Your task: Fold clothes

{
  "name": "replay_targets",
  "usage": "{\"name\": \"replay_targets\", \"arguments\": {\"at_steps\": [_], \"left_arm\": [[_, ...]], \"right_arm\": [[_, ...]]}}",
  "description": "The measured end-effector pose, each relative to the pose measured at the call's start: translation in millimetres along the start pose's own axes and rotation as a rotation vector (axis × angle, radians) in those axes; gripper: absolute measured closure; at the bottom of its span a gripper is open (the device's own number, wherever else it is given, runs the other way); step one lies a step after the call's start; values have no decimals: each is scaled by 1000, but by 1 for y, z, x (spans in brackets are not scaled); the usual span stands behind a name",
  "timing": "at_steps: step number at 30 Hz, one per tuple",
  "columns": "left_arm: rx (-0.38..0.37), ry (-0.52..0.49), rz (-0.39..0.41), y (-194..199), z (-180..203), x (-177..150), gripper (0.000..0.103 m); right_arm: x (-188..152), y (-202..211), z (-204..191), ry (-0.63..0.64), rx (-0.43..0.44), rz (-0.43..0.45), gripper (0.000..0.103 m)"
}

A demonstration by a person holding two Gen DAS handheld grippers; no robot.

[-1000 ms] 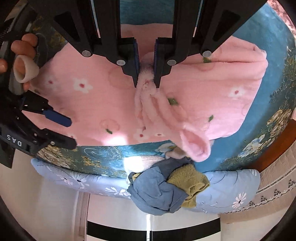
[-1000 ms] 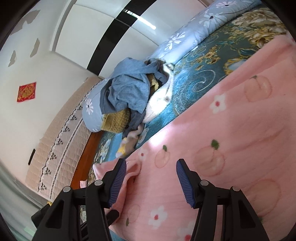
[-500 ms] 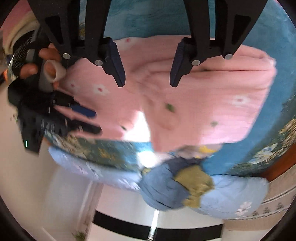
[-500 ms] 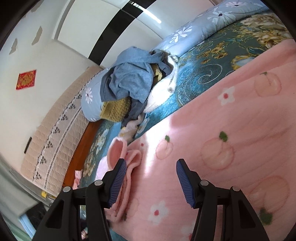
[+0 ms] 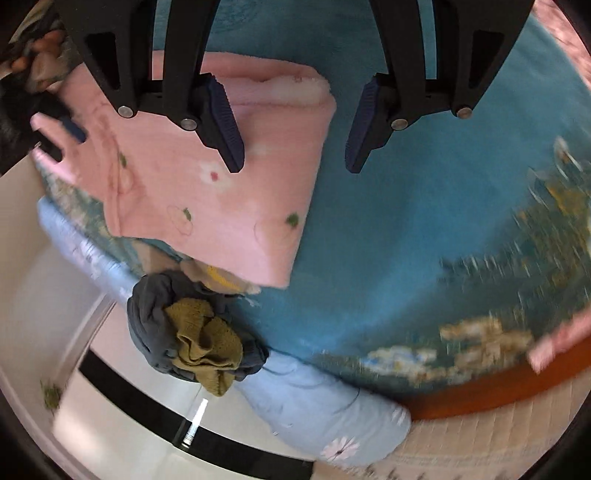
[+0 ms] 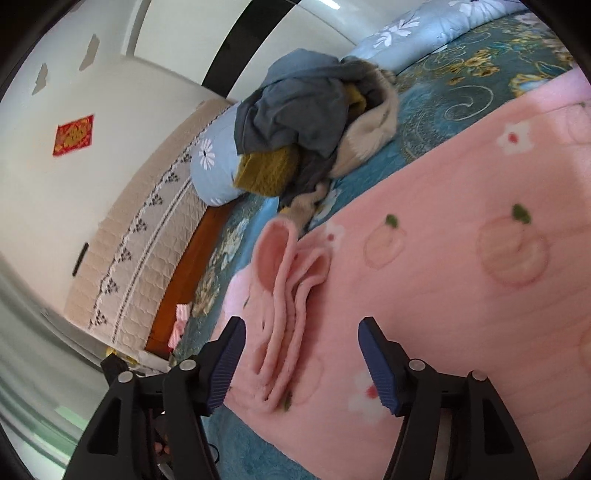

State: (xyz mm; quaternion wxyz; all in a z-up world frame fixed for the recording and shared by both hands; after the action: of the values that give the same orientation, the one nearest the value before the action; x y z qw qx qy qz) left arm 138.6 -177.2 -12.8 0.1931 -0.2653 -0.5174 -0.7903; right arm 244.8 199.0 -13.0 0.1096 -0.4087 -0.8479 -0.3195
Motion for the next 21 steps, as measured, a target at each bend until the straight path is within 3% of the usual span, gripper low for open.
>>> {"name": "replay_targets", "arguments": {"at_steps": [4, 8, 16, 21], "left_arm": [[-133, 77, -71, -11, -12, -9, 44], [-204, 84, -86, -14, -15, -10, 44], [-278, 93, -96, -14, -27, -6, 44], [-300, 107, -87, -12, -32, -4, 44]], "right_arm": [[-2, -10, -5, -14, -33, -26, 33], [4, -26, -8, -64, -47, -55, 33], [25, -73, -11, -187, -81, -115, 32], [35, -106, -15, -215, -153, -156, 31]]}}
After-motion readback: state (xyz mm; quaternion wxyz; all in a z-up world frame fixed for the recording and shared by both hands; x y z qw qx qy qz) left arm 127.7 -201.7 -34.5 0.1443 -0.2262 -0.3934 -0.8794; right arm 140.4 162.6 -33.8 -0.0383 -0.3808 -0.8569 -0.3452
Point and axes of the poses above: each gripper's, at about its wrist camera, not at the fingertips, and y roughly against the way its jaws point, z to its right, x to its top, the point moved 2 cm from there along -y, roughly the way its jaws point, and after that the axes turned 2 degrees about x, right-handed, at the moved point
